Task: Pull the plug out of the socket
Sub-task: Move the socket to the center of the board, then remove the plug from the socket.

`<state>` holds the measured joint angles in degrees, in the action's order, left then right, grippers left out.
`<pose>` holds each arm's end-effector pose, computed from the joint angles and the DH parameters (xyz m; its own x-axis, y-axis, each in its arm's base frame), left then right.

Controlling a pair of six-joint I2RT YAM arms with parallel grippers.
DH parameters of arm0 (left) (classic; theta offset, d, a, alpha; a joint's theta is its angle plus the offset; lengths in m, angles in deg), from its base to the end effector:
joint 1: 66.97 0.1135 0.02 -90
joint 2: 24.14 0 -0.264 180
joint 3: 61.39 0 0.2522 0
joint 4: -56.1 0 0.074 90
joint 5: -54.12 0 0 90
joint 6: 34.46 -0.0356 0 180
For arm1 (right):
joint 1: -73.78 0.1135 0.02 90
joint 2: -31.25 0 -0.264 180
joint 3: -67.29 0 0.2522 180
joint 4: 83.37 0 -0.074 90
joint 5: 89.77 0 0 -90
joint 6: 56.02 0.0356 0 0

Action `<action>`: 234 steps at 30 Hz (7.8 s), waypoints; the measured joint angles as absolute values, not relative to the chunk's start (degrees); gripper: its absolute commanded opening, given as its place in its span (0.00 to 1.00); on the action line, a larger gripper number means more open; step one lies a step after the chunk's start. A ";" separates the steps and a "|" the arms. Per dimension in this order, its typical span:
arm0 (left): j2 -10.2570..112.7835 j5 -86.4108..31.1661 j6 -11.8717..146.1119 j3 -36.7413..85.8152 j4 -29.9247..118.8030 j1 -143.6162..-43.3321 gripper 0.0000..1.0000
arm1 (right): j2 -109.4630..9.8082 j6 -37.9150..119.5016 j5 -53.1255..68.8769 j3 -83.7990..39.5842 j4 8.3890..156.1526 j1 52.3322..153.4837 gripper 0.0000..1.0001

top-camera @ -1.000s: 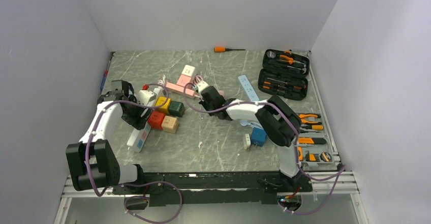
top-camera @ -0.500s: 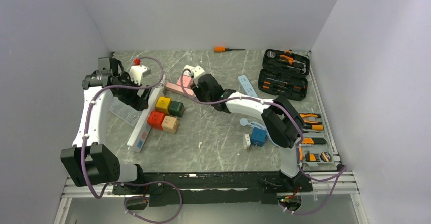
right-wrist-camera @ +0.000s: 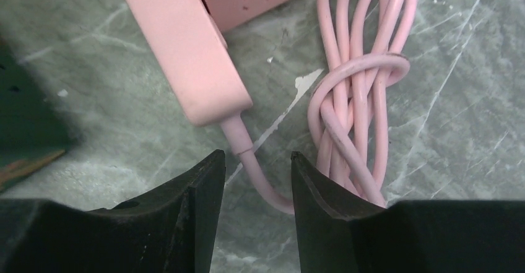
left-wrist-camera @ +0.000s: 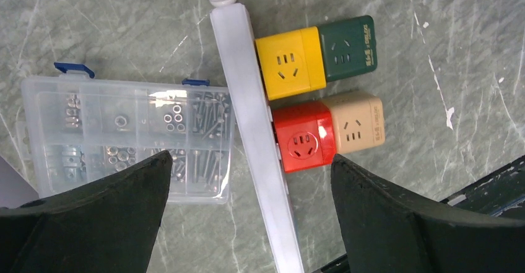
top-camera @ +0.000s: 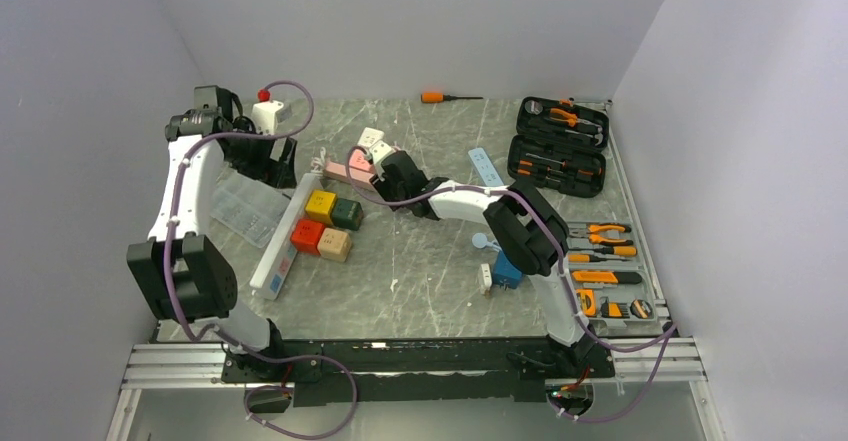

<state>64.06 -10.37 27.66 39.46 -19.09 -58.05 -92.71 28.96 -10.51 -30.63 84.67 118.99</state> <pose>0.3054 0.0324 0.3384 -0.7485 0.3097 -0.5863 0.4596 0.8797 -0.1222 0.3428 0.3359 0.1547 -0.3801 -0.5049 -0.7749 -0.6295 0.7551 -0.1832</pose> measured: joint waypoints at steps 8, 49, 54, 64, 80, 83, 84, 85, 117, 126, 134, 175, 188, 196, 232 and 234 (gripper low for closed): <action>69.72 -10.50 29.34 43.39 -18.18 -58.05 0.99 | -92.93 29.01 -10.11 -29.06 86.29 118.05 0.06; 96.82 -17.25 32.78 67.48 -15.40 -81.45 0.99 | -69.63 43.39 -10.01 -9.48 89.32 118.86 0.43; 96.82 -17.78 32.80 66.62 -15.66 -81.30 0.99 | -72.12 43.21 -9.09 -9.45 89.28 119.41 0.42; 96.82 -17.78 32.75 66.71 -15.55 -81.30 0.99 | -73.82 40.61 -11.47 -9.39 89.43 122.10 0.41; 96.23 -17.82 32.34 64.85 -15.22 -81.30 0.99 | -76.29 37.09 -16.58 -8.97 88.43 123.14 0.22; 96.08 -17.80 32.34 64.40 -15.18 -81.30 0.99 | -76.56 35.98 -15.91 -8.97 88.32 123.84 0.08; 96.06 -17.80 32.34 64.31 -15.16 -81.30 0.99 | -76.64 35.65 -16.30 -8.97 88.54 124.19 0.03; 96.04 -17.80 32.36 64.31 -15.18 -81.30 1.00 | -76.75 35.17 -17.07 -8.95 88.82 124.67 0.00; 106.35 -15.22 27.75 68.66 -18.35 -85.50 0.88 | -104.49 -32.13 -63.95 -0.25 163.14 140.56 0.00; 107.38 -10.26 24.43 70.93 -18.72 -85.06 0.57 | -105.14 -34.75 -65.39 0.01 165.56 140.74 0.00; 107.71 -4.40 22.57 71.26 -18.96 -84.69 0.29 | -105.14 -35.06 -65.72 0.05 165.69 141.05 0.01; 94.57 -0.84 22.15 50.67 -0.73 -82.94 0.00 | -46.07 38.71 8.94 -16.67 72.32 108.70 0.91; 85.48 7.95 17.80 45.03 -0.30 -83.03 0.00 | -72.23 47.10 39.13 -22.94 74.18 95.15 0.86; 82.73 10.20 14.05 40.66 2.76 -83.03 0.00 | -79.77 52.02 50.08 -23.25 82.16 95.47 0.87; 78.53 13.61 16.21 35.02 8.99 -82.59 0.00 | -91.81 79.26 61.90 -16.36 125.72 98.99 0.11; 78.53 14.20 16.12 35.02 8.88 -82.48 0.00 | -91.90 79.67 62.10 -16.23 126.59 98.91 0.10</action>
<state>78.53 14.20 16.12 35.02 8.88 -82.48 -91.90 79.67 62.10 -16.23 126.59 98.91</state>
